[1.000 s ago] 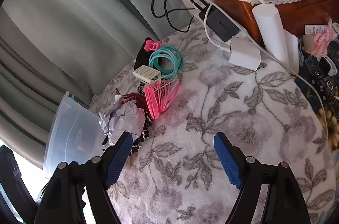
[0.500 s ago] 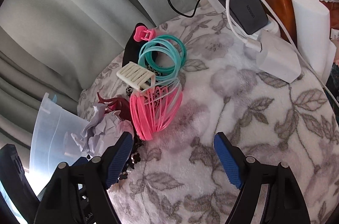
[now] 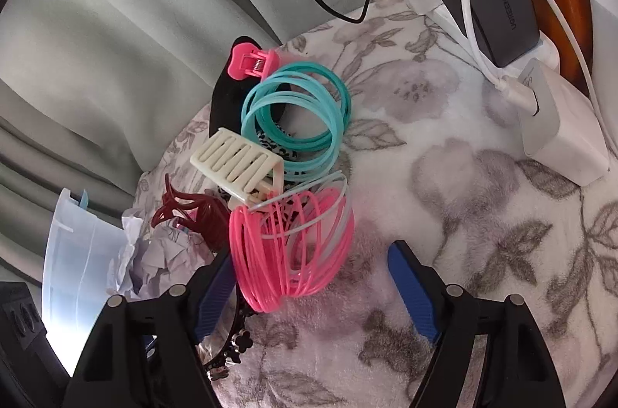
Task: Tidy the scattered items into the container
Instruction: 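Grasp the crumpled white paper with the left gripper while the right gripper grasps the pink coiled cable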
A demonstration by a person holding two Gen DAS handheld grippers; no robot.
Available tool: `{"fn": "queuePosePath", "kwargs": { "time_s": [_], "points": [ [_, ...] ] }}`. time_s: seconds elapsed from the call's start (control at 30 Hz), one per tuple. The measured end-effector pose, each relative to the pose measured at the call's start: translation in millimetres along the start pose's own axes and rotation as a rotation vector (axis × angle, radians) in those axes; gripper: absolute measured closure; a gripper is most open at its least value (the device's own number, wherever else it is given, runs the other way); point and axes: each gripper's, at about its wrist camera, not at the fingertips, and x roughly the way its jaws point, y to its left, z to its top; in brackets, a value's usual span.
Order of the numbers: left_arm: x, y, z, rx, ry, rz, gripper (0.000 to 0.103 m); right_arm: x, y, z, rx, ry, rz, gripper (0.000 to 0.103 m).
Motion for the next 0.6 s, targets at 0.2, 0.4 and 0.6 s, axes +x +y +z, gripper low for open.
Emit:
{"fn": "queuePosePath", "kwargs": {
  "time_s": [0.2, 0.4, 0.6],
  "points": [
    [-11, 3, 1, -0.011, -0.033, -0.012, 0.056, -7, -7, -2, 0.046, 0.002, 0.029, 0.071],
    [-31, 3, -1, -0.034, -0.064, -0.018, 0.059, -45, -6, -4, 0.042, -0.076, 0.032, 0.088],
    [-58, 0, -3, -0.036, -0.103, -0.033, 0.059, -95, -5, -5, 0.054, -0.169, 0.070, 0.092]
  ]
}}
